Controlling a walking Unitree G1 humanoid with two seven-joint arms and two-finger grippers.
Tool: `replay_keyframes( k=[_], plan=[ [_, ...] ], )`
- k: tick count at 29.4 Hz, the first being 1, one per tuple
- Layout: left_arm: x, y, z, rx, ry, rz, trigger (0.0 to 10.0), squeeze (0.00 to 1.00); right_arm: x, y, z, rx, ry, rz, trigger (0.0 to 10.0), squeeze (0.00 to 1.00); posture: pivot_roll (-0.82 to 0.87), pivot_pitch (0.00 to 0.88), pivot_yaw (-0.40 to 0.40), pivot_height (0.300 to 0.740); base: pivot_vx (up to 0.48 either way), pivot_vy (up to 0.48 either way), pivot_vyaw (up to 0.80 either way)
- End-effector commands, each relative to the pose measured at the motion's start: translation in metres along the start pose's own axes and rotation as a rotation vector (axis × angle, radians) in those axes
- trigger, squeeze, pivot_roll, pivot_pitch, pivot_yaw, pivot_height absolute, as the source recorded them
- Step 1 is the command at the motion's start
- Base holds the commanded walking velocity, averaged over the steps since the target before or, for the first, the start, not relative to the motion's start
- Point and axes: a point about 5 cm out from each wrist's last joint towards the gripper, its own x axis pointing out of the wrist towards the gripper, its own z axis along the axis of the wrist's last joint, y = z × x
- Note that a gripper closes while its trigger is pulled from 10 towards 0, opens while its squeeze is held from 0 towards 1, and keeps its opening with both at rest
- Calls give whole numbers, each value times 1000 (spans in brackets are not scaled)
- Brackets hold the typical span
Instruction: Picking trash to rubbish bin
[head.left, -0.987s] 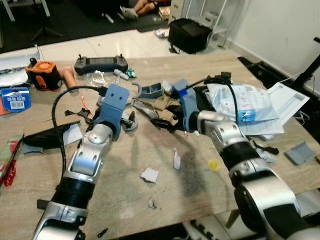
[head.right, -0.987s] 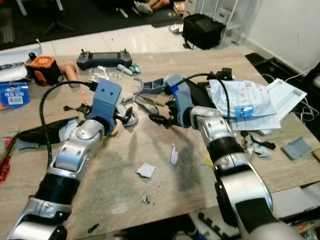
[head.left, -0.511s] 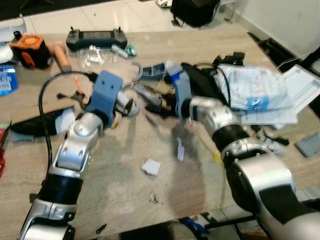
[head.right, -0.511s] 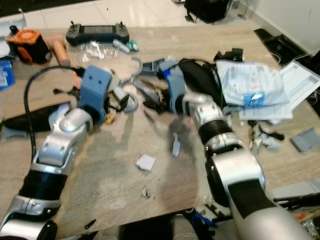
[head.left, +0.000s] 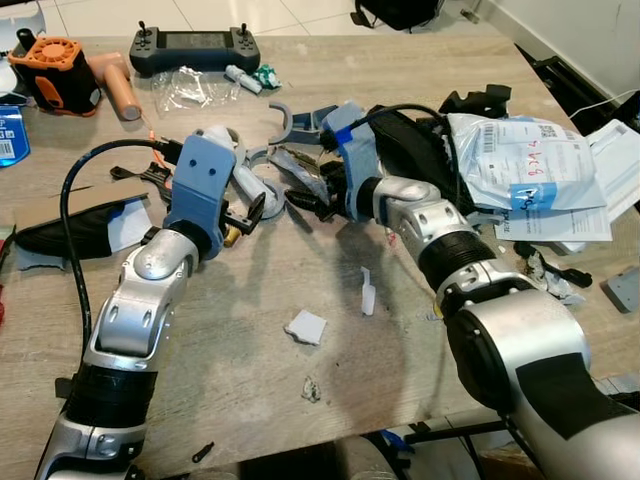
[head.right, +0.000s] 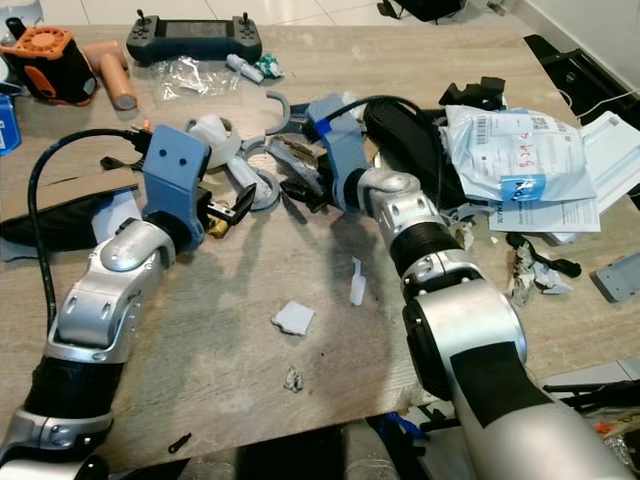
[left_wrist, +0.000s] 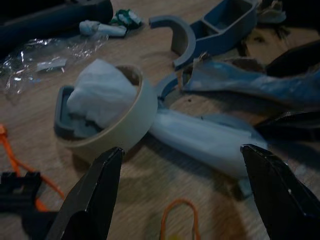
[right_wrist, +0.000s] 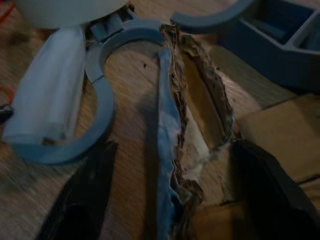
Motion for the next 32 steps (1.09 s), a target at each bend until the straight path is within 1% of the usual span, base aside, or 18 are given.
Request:
replay_keyframes(
  k=[1,2,5,9,11,14,16,21,24,26,27,29,30,31,32],
  plan=[
    [-4,-4,-5,14,23,-24,10000,0,0,1,-15,-12,48,-21,4235,0,139,385,-99,740,0,0,0],
    [-4,-3,-5,17,26,-19,10000,0,-1,0,-16,-23,54,-33,0,0,144,384,-98,740,0,0,0],
    [-4,-2,-3,18,18,-10,10000,0,-1,-2,-16,-6,42,-61,0,0,144,382,-96,740,0,0,0],
    [-3,-2,-2,16,12,-13,10000,0,-2,-3,-16,-1,38,-66,0,0,146,380,-93,740,0,0,0],
    [-3,-3,-1,16,13,-17,10000,0,-3,-6,-13,7,23,-75,0,0,146,370,-83,740,0,0,0],
    [-2,-4,-1,19,12,-22,10000,0,-5,-8,-10,20,-4,-68,0,0,147,363,-79,740,0,0,0],
    [-2,-4,-1,19,12,-22,10000,0,-5,-8,-10,20,-4,-68,0,0,147,363,-79,740,0,0,0],
    [2,-4,3,15,-5,-32,10000,0,-10,-15,-11,33,-19,-57,0,0,139,323,-63,740,0,0,0],
    [3,-5,3,13,-7,-33,10000,0,-12,-17,-10,37,-24,-53,0,0,136,317,-60,740,0,0,0],
    [5,-6,4,3,-18,-34,10000,0,-16,-22,-1,81,-71,-19,0,0,122,288,-45,740,0,0,0],
    [5,-6,4,3,-18,-34,10000,0,-16,-22,-1,81,-71,-19,0,0,122,288,-45,740,0,0,0],
    [7,-7,4,-16,-27,-32,10000,0,-21,-27,9,137,-137,19,0,0,106,264,-36,740,0,0,0],
    [7,-7,4,-16,-27,-32,10000,0,-21,-27,9,137,-137,19,0,0,106,264,-36,740,0,0,0],
    [7,-8,3,-31,-28,-27,10000,0,-26,-32,17,172,-196,49,0,0,99,250,-36,740,0,0,0],
    [7,-8,3,-31,-28,-27,10000,0,-26,-32,17,172,-196,49,0,0,99,250,-36,740,0,0,0]
  ],
)
